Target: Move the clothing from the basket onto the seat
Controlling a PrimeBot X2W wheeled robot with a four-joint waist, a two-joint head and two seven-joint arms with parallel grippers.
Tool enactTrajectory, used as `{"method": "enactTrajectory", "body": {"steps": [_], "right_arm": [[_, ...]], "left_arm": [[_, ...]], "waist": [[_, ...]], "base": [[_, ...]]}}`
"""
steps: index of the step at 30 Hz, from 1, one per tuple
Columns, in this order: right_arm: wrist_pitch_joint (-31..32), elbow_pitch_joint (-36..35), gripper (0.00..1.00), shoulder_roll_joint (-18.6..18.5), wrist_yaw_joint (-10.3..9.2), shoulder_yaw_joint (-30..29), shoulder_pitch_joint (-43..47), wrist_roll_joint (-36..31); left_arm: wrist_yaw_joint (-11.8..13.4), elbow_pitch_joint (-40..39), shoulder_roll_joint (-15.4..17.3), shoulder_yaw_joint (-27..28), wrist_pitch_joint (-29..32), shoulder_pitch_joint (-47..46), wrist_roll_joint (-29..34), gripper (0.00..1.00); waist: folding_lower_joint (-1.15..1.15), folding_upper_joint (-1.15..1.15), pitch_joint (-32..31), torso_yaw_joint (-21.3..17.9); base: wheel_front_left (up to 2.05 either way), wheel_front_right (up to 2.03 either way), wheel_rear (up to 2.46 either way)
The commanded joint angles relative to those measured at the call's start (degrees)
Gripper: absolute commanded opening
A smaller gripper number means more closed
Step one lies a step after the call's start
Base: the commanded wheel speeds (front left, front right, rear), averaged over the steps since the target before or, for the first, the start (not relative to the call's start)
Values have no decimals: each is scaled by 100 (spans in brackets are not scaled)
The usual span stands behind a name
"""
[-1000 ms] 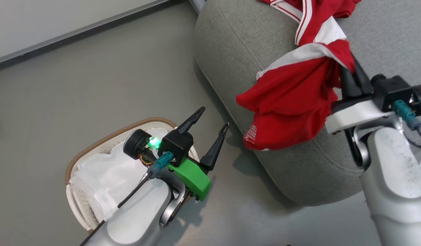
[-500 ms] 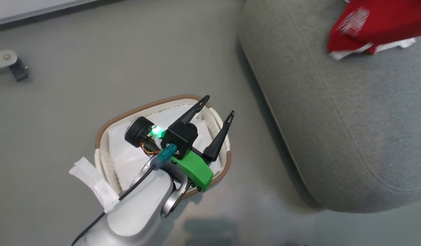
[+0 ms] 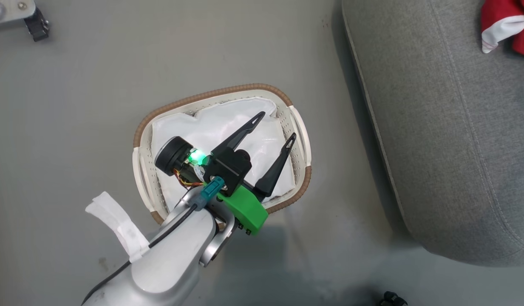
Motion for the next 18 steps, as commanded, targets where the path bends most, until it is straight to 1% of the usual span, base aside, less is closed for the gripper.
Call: {"method": "enactTrajectory", "body": {"steps": [1, 4, 5, 6, 7, 8, 9, 10, 18], "right_arm": [[-102, 136, 0, 40, -8, -89, 63, -25], [-268, 393, 0, 203, -8, -240, 132, -79], [-302, 426, 11, 249, -8, -262, 159, -100], [-336, 457, 29, 299, -8, -281, 191, -129], [-360, 466, 43, 340, -8, -287, 210, -143], [-375, 457, 71, 383, -8, -282, 230, -159], [-390, 436, 97, 411, -8, -266, 253, -179], [-392, 396, 100, 454, -8, -241, 288, -173], [-402, -426, 100, 720, -8, -50, 834, 71]], "left_arm": [[27, -34, 58, 12, 17, -100, 11, 100], [56, -73, 120, 24, 63, -93, 0, 100], [60, -81, 131, 21, 70, -85, -5, 100], [66, -97, 145, 17, 76, -70, -14, 100], [72, -110, 165, 15, 80, -56, -23, 100], [80, -120, 184, 16, 88, -39, -33, 100], [85, -132, 197, 16, 90, -25, -43, 100], [89, -144, 206, 13, 93, -11, -53, 100], [114, -227, 258, 88, 26, 143, -201, 100]], "waist": [[-1, 0, 123, 0], [-1, 0, 138, -93], [-1, 0, 129, -120], [-1, 0, 117, -153], [-1, 0, 104, -184], [-1, 0, 86, -219], [-1, 0, 69, -251], [-1, 0, 44, -288], [-1, 0, -216, -560]], "base": [[0, 0, 0], [0, 0, 0], [0, 0, 0], [0, 0, 0], [0, 0, 0], [0, 0, 0], [0, 0, 0], [0, 0, 0], [0, 0, 0]]}}
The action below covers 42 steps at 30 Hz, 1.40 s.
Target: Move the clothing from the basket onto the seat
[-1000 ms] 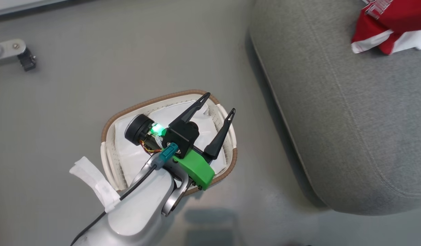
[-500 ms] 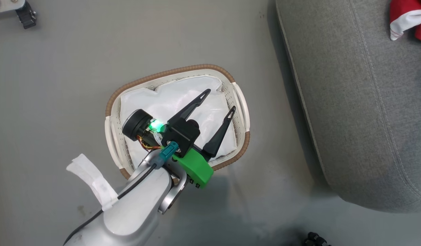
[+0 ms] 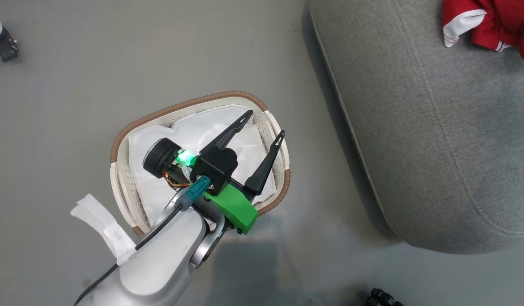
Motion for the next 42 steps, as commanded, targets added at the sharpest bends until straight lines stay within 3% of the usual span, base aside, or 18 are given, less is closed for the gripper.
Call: {"method": "enactTrajectory", "body": {"steps": [1, 11, 20, 31, 42], "right_arm": [[-26, -106, 100, 19, -8, 14, 179, 63], [-27, -758, 100, 79, -8, 277, 782, 146], [-28, -1173, 100, 95, -8, 668, 863, 245], [-28, -1676, 100, 765, -8, 993, 1401, 500], [-28, -2335, 100, 1533, -8, 1454, 2554, 725]], "left_arm": [[17, -7, 24, 27, -48, 91, -35, 100], [83, 82, -131, 284, -354, 378, -382, 100], [282, 229, -345, 895, -490, 764, -619, 100], [427, -13, -433, 2103, -494, 1668, -270, 100], [366, -155, -545, 3179, -488, 2652, 70, 100]], "waist": [[0, 0, -167, -118], [0, 0, -815, -120], [0, 0, -1525, 339], [0, 0, -2010, 998], [0, 0, -2317, 1319]], "base": [[0, 0, 0], [0, 0, 0], [0, 0, 0], [0, 0, 0], [0, 0, 0]]}}
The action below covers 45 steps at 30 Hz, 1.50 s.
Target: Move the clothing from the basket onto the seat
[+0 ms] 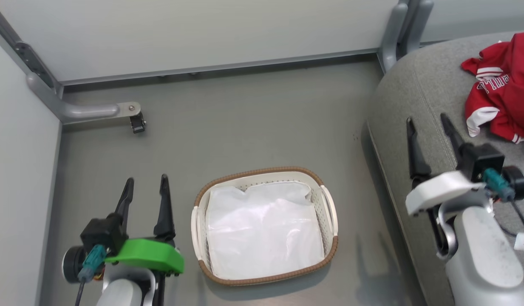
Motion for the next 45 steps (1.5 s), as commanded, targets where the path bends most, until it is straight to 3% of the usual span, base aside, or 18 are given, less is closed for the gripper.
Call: {"method": "enactTrajectory", "body": {"steps": [1, 16, 45], "right_arm": [[-27, -80, 100, 42, -8, 31, 225, 66], [-27, -557, 100, 177, -8, 576, 1521, 507], [-27, -516, 100, 179, -8, 627, 1614, 538]], "left_arm": [[-43, -39, -36, 118, -4, 197, 85, 100], [-269, -360, -271, 962, -5, 1356, 469, 100], [-574, -142, -481, 1215, -5, 1375, 642, 100]], "waist": [[0, 0, -160, 117], [0, 0, -556, -27], [0, 0, -650, -4]], "base": [[0, 0, 0], [0, 0, 0], [0, 0, 0]]}}
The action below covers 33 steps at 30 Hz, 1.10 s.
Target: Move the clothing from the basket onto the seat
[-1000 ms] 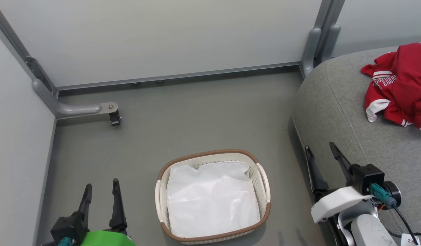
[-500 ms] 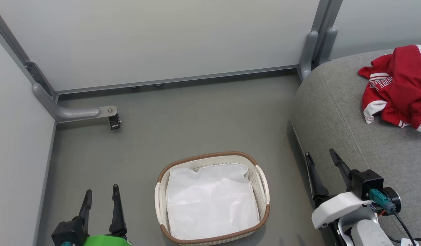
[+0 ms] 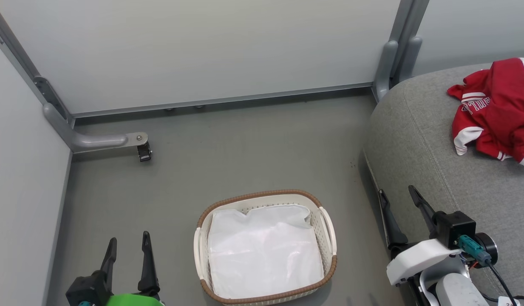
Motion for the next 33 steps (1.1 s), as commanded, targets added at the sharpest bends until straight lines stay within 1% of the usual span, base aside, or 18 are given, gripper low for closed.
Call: {"method": "enactTrajectory", "body": {"steps": [1, 3, 4, 8, 19, 33], "right_arm": [[-27, -21, 100, -23, -8, 0, 46, 39], [-27, -27, 100, -23, -8, 2, 51, 37], [0, -10, 0, 0, 0, 4, 2, 4], [28, 140, 0, 30, 0, 4, 84, 64], [351, 59, 0, 23, -1, -161, 89, 1309], [693, -29, 0, 14, -2, -334, 98, 2631]], "left_arm": [[-38, 10, -6, 28, -4, 11, -18, 100], [-52, 19, -9, 38, -4, 13, -41, 100], [-35, 17, -11, 13, 1, 0, -39, 0], [-40, 190, -27, 4, 23, -8, -95, 0], [-125, 178, -26, 168, 353, -177, -1213, 0], [-219, 153, -25, 330, 695, -353, -2412, 0]], "waist": [[0, 0, -2, -1], [0, 0, -8, -2], [0, 0, -7, -1], [0, 0, -10, -1], [0, 0, -26, -3], [0, 0, -45, -4]], "base": [[0, 0, 0], [0, 0, 0], [0, 0, 0], [0, 0, 0], [0, 0, 0], [0, 0, 0]]}}
